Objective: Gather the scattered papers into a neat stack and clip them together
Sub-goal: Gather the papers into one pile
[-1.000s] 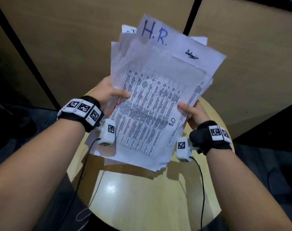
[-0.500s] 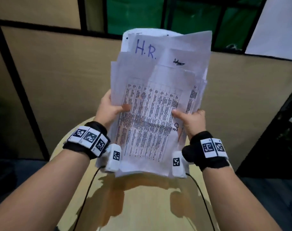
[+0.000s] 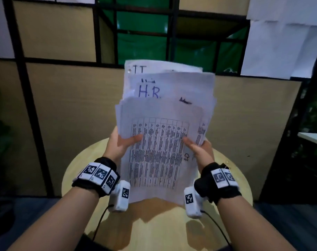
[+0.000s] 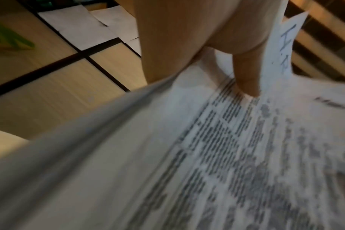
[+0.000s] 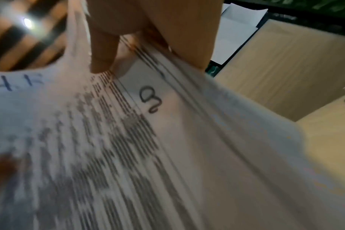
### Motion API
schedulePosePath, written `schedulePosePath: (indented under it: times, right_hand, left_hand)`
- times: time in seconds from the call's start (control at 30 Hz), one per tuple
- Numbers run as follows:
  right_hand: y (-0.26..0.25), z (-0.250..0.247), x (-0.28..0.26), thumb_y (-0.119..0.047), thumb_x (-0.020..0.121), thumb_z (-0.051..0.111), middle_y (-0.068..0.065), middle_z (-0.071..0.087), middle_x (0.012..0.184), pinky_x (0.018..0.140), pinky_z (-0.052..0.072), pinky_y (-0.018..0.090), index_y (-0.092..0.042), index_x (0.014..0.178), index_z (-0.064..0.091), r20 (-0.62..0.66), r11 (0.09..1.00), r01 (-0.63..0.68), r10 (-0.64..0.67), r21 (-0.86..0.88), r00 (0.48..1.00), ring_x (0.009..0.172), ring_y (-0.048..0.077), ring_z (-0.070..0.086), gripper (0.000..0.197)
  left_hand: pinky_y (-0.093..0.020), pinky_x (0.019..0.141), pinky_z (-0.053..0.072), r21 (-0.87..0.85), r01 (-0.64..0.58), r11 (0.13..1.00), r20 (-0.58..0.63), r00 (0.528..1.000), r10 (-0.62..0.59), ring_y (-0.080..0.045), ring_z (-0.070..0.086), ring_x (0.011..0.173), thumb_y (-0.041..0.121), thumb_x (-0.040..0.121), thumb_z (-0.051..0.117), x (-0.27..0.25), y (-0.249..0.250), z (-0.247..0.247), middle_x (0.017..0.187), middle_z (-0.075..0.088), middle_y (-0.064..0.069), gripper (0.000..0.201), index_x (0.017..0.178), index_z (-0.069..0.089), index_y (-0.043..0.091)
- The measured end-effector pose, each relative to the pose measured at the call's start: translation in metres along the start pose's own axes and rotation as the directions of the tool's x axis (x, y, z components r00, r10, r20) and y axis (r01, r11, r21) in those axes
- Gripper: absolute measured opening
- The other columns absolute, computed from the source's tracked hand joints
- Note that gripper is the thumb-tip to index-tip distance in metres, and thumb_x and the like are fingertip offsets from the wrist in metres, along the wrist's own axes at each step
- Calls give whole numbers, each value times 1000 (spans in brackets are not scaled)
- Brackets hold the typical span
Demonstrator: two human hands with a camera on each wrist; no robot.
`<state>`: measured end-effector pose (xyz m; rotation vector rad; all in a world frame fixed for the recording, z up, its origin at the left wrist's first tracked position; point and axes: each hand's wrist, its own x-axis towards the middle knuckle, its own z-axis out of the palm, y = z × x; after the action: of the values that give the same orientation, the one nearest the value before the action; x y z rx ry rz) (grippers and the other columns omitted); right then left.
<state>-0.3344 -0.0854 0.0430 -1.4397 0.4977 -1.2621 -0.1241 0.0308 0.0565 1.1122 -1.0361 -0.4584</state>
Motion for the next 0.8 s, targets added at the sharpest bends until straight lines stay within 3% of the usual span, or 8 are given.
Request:
schedulePosePath:
  times: [0.07, 0.13, 0.23, 0.37, 0.5, 0.57, 0.67, 0.8]
  right_hand:
    - [21, -5, -7, -52, 42, 88, -16, 74, 86, 66, 54, 12, -30, 99, 63, 67, 996, -67, 71, -65, 995, 82, 0, 71, 66]
    - [35, -7, -12, -50, 40, 89, -17, 73, 88, 69, 56, 16, -30, 100, 62, 120, 984, -147, 159, -98, 980, 81, 1, 70, 69]
    - [45, 0, -19, -21, 69, 81, -18, 72, 87, 73, 57, 19, -30, 99, 63, 184, 970, -208, 229, -129, 956, 78, -3, 70, 36]
    - [32, 11, -9, -10, 76, 76, -8, 75, 76, 76, 60, 34, -20, 89, 69, 50, 984, -137, 144, -114, 988, 70, 10, 72, 18]
    - [14, 14, 3, -12, 75, 77, 1, 72, 87, 81, 55, 29, -12, 98, 64, -66, 998, -28, 24, -49, 997, 81, 15, 71, 26]
    - [13, 12, 1, -8, 75, 76, -1, 73, 87, 76, 57, 24, -12, 99, 66, -63, 1000, -1, -1, -27, 998, 77, 10, 71, 27]
    - [21, 4, -4, -5, 71, 79, -2, 74, 87, 81, 58, 34, -17, 96, 67, -24, 995, -30, 28, -93, 999, 77, 10, 72, 30]
    - [-5, 6, 7, -11, 68, 81, -2, 74, 96, 88, 56, 36, -16, 106, 66, 30, 980, 53, -48, -190, 998, 94, 20, 70, 41]
  left_hand:
    - [-22, 82, 54, -8, 15, 1000, 40, 999, -14, -6, 66, 100, 26, 61, 79, -5, -8, -7, 109, 70, 4, 74, 128, 50, 17]
    - [-31, 91, 50, -24, 52, 998, 72, 996, -50, -8, 66, 103, 33, 54, 82, -8, -12, -15, 111, 70, 5, 79, 126, 52, 21]
    - [-34, 90, 53, -13, 96, 995, 93, 991, -94, -14, 66, 102, 47, 33, 89, -7, -16, -20, 104, 72, 3, 87, 112, 59, 26]
    - [-43, 92, 52, 11, 46, 999, -45, 998, -46, -24, 66, 101, 35, 46, 88, 3, -4, -10, 101, 72, -4, 68, 106, 65, 14]
    - [-31, 79, 53, -57, 13, 998, -144, 989, -21, -29, 64, 96, 8, 69, 77, 10, 15, 1, 97, 68, -12, 46, 112, 60, 0]
    - [-35, 85, 52, -106, 29, 994, -119, 992, -41, -28, 64, 100, 12, 67, 79, 8, 15, -1, 106, 68, -13, 57, 118, 58, 3]
    - [-41, 89, 53, -69, 45, 997, -37, 998, -47, -26, 66, 103, 27, 53, 84, 0, 7, -9, 109, 70, -8, 73, 120, 58, 12]
    - [-44, 86, 55, -7, -35, 999, -15, 999, 35, -20, 69, 93, 29, 45, 83, 6, 25, -17, 98, 73, -3, 64, 105, 64, 14]
